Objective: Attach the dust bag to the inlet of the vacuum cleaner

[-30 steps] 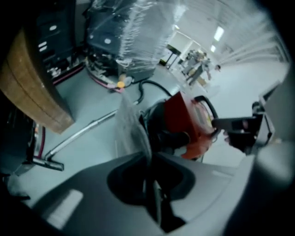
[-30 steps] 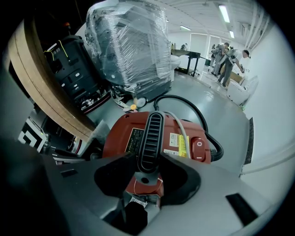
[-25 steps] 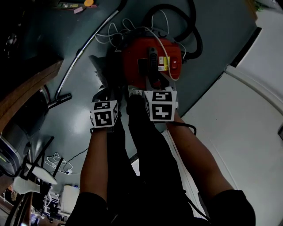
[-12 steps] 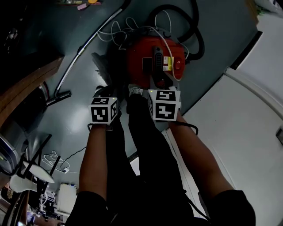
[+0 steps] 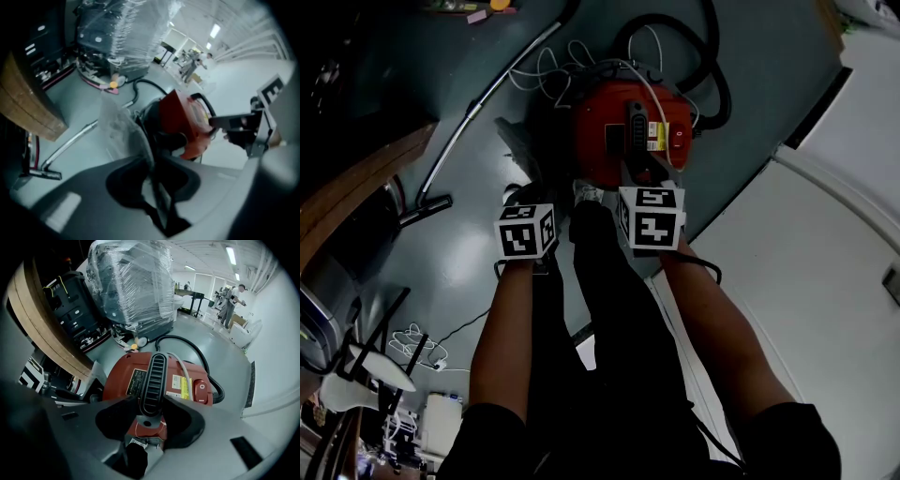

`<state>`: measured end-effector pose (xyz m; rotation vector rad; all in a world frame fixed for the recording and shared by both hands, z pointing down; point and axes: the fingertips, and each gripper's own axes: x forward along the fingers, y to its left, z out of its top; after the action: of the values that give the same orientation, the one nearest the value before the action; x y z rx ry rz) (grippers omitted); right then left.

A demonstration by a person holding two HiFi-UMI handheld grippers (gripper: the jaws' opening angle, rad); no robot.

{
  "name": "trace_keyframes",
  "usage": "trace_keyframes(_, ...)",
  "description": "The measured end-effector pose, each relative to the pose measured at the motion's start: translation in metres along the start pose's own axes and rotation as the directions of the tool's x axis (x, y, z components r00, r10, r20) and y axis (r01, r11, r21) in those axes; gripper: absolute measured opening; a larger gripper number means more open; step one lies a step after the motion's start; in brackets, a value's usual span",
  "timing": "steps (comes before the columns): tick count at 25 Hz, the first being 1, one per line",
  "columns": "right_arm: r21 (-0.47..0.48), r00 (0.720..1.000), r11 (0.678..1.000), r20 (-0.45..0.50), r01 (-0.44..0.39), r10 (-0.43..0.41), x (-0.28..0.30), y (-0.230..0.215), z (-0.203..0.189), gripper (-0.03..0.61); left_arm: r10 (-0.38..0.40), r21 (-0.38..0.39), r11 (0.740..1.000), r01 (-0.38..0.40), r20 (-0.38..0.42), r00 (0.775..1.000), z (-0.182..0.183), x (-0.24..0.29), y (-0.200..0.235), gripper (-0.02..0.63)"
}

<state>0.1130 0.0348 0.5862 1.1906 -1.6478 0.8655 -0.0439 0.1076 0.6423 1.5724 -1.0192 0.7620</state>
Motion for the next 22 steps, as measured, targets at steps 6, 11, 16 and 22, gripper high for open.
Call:
trace_keyframes(6,0.040,0.999,0.999,0.041,0.021,-0.023,-0.022,0.000,0.016,0.163,0.112,0.023,0.993,-0.114,0.074,0.991,0.013,-0.025,-0.001,0.152)
trace_keyframes(11,0.082,0.995,0.996,0.101,-0.036,0.028,-0.063,0.014,0.028,-0.002,0.187,0.012,0.981,-0.191,0.158,0.970,0.041,-0.078,-0.001,-0.002)
trace_keyframes(16,0.100,0.979,0.990,0.189,-0.095,0.075,-0.113,0.031,0.047,-0.002,0.169,0.018,0.984,-0.177,0.224,0.960,0.076,-0.132,-0.023,-0.002)
trace_keyframes(22,0.017,0.949,0.991,0.292,-0.130,0.120,-0.207,0.063,0.086,-0.002,0.097,0.072,0.990,-0.123,0.293,0.951,0.111,-0.225,-0.076,-0.002)
